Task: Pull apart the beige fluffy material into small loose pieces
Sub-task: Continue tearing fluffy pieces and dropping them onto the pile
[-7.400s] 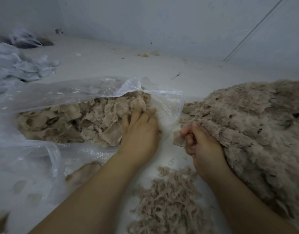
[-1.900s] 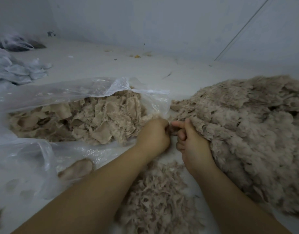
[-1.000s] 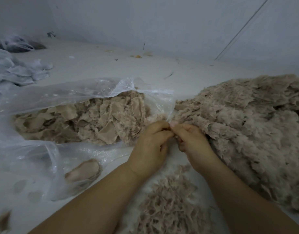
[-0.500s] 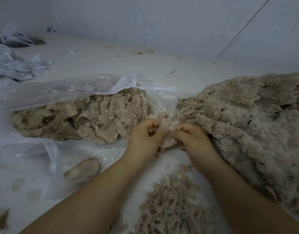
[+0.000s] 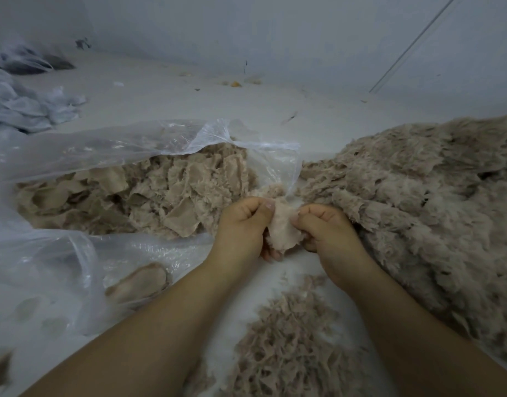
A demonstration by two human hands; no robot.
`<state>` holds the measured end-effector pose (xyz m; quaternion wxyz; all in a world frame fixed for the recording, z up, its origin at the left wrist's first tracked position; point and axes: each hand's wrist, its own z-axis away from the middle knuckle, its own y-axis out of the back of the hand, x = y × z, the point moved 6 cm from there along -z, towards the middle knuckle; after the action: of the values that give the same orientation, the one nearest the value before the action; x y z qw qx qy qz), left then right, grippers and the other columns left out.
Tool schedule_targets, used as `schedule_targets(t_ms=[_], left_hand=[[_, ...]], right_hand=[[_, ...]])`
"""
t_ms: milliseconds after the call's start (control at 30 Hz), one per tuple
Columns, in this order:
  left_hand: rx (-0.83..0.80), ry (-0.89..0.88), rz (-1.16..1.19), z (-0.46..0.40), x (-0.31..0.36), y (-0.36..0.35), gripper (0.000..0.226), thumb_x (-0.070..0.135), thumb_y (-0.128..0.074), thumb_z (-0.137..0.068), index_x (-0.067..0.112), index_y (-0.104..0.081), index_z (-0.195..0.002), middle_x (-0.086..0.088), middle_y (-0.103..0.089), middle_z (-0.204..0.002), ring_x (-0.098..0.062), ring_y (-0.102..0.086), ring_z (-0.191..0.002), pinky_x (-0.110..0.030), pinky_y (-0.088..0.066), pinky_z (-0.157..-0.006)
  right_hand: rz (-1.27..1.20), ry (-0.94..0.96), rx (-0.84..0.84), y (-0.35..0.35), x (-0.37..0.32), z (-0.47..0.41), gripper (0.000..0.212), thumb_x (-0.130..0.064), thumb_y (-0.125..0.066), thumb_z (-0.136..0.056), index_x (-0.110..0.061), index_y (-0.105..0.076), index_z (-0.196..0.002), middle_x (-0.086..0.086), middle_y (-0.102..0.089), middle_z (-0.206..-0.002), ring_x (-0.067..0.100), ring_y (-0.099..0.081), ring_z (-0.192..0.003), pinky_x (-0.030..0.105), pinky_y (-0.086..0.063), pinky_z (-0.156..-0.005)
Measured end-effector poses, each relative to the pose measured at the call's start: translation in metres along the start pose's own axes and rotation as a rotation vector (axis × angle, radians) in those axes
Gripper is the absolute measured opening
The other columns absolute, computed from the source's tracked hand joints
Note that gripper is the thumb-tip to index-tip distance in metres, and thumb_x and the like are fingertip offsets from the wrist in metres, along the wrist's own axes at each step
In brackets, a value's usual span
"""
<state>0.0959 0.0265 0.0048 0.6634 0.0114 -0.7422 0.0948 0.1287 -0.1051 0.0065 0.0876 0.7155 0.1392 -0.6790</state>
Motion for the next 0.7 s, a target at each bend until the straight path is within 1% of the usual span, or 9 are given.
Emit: schedule_targets(t_ms=[133, 200, 267, 333, 367, 433, 533, 600, 700], left_hand=[[0.007, 0.016, 0.028, 0.000, -0.003, -0.001, 0.036, 0.024, -0.049, -0.102, -0.003, -0.065, -0.084, -0.021, -0.061, -0.056, -0.026, -0.053, -0.036, -0.026, -0.044, -0.036], [0.067, 0.018, 0.103, -0.001, -0.002, 0.005, 0.041, 0.027, -0.048, -0.102, -0.001, -0.061, -0.075, -0.019, -0.056, -0.051, -0.025, -0.050, -0.034, -0.024, -0.040, -0.036], [0.067, -0.027, 0.071, -0.002, 0.000, 0.007, 0.031, 0.027, -0.051, -0.101, 0.009, -0.060, -0.077, -0.019, -0.056, -0.052, -0.025, -0.051, -0.035, -0.025, -0.040, -0.036], [0.013, -0.067, -0.019, 0.001, 0.004, 0.003, 0.008, 0.021, -0.060, -0.096, 0.015, -0.057, -0.099, -0.024, -0.061, -0.067, -0.028, -0.056, -0.040, -0.028, -0.044, -0.037], [-0.006, -0.083, -0.052, 0.004, 0.005, 0.000, 0.015, 0.017, -0.063, -0.094, 0.017, -0.054, -0.106, -0.025, -0.062, -0.072, -0.028, -0.057, -0.040, -0.029, -0.045, -0.038], [0.010, -0.124, -0.052, 0.006, 0.007, -0.002, 0.011, 0.007, -0.059, -0.095, 0.014, -0.055, -0.102, -0.019, -0.064, -0.065, -0.024, -0.056, -0.038, -0.025, -0.042, -0.036], [0.139, -0.137, -0.027, 0.007, 0.009, 0.009, 0.016, 0.000, -0.050, -0.098, 0.010, -0.057, -0.087, -0.005, -0.059, -0.052, -0.017, -0.049, -0.032, -0.021, -0.036, -0.032], [0.200, -0.120, -0.014, 0.005, 0.009, 0.018, 0.017, -0.002, -0.045, -0.098, 0.008, -0.055, -0.090, -0.002, -0.057, -0.053, -0.017, -0.045, -0.032, -0.020, -0.032, -0.032], [0.118, -0.109, -0.067, 0.007, 0.009, 0.012, 0.009, 0.011, -0.057, -0.096, 0.017, -0.051, -0.099, -0.004, -0.060, -0.065, -0.021, -0.050, -0.038, -0.024, -0.037, -0.033]], right_hand=[[-0.019, 0.003, -0.042, -0.004, -0.002, 0.001, 0.028, -0.014, -0.061, -0.094, 0.009, -0.062, -0.079, 0.034, -0.063, -0.078, 0.035, -0.059, -0.070, 0.045, -0.051, -0.068], [-0.015, 0.003, -0.006, -0.001, -0.001, 0.001, 0.026, -0.013, -0.059, -0.095, 0.002, -0.065, -0.074, 0.025, -0.066, -0.073, 0.028, -0.061, -0.066, 0.037, -0.053, -0.064], [-0.031, -0.007, 0.019, 0.001, -0.001, 0.001, 0.026, -0.016, -0.059, -0.094, -0.006, -0.067, -0.071, 0.016, -0.067, -0.070, 0.023, -0.062, -0.063, 0.031, -0.053, -0.059], [-0.041, -0.010, 0.006, 0.002, 0.000, 0.001, 0.025, -0.018, -0.059, -0.095, -0.002, -0.068, -0.078, 0.022, -0.067, -0.075, 0.029, -0.063, -0.067, 0.037, -0.056, -0.063], [-0.047, -0.011, -0.010, 0.001, 0.000, 0.001, 0.026, -0.018, -0.059, -0.095, 0.002, -0.067, -0.081, 0.026, -0.067, -0.077, 0.032, -0.063, -0.068, 0.043, -0.056, -0.067], [-0.052, -0.011, -0.036, -0.001, 0.000, 0.002, 0.029, -0.018, -0.058, -0.096, 0.007, -0.067, -0.086, 0.029, -0.067, -0.079, 0.035, -0.064, -0.070, 0.049, -0.056, -0.073], [-0.058, -0.006, 0.022, 0.003, 0.001, 0.000, 0.027, -0.017, -0.057, -0.096, 0.003, -0.068, -0.082, 0.016, -0.070, -0.076, 0.025, -0.066, -0.070, 0.038, -0.058, -0.069], [-0.108, -0.023, 0.071, 0.006, 0.004, -0.002, 0.026, -0.015, -0.056, -0.096, -0.003, -0.062, -0.074, 0.004, -0.066, -0.064, 0.013, -0.063, -0.060, 0.029, -0.058, -0.057], [-0.100, -0.019, 0.050, 0.006, 0.005, -0.003, 0.027, -0.016, -0.058, -0.095, -0.003, -0.064, -0.072, 0.004, -0.065, -0.063, 0.012, -0.062, -0.057, 0.024, -0.054, -0.053]])
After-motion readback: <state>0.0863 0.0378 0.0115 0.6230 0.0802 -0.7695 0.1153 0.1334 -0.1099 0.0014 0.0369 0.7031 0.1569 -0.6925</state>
